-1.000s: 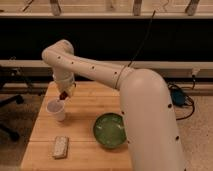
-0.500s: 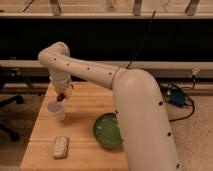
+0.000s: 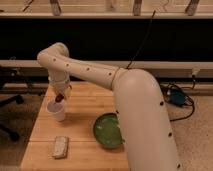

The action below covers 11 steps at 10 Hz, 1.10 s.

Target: Place the pepper in the ceramic cup

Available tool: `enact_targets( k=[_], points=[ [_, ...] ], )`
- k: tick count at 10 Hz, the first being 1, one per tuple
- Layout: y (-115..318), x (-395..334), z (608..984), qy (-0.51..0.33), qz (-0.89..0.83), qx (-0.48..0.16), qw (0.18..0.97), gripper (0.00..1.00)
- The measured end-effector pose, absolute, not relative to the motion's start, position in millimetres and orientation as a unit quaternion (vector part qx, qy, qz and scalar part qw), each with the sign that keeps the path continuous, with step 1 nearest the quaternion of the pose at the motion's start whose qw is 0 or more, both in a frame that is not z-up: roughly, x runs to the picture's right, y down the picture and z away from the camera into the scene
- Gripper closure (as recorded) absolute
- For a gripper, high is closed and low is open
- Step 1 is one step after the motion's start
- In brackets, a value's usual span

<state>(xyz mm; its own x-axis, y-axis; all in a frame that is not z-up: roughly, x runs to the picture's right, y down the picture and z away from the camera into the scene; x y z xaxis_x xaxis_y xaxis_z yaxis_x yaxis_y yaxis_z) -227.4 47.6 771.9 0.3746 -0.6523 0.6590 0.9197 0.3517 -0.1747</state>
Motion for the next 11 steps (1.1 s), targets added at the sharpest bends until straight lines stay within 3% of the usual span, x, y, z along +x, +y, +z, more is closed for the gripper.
enact_targets(
  k=[6,11],
  points=[
    [84,-242,756,-0.299,-0.498,-0.249,0.775,1.0],
    [82,-271,743,-0.327,-0.511,-0.223,0.763,1.0]
  ],
)
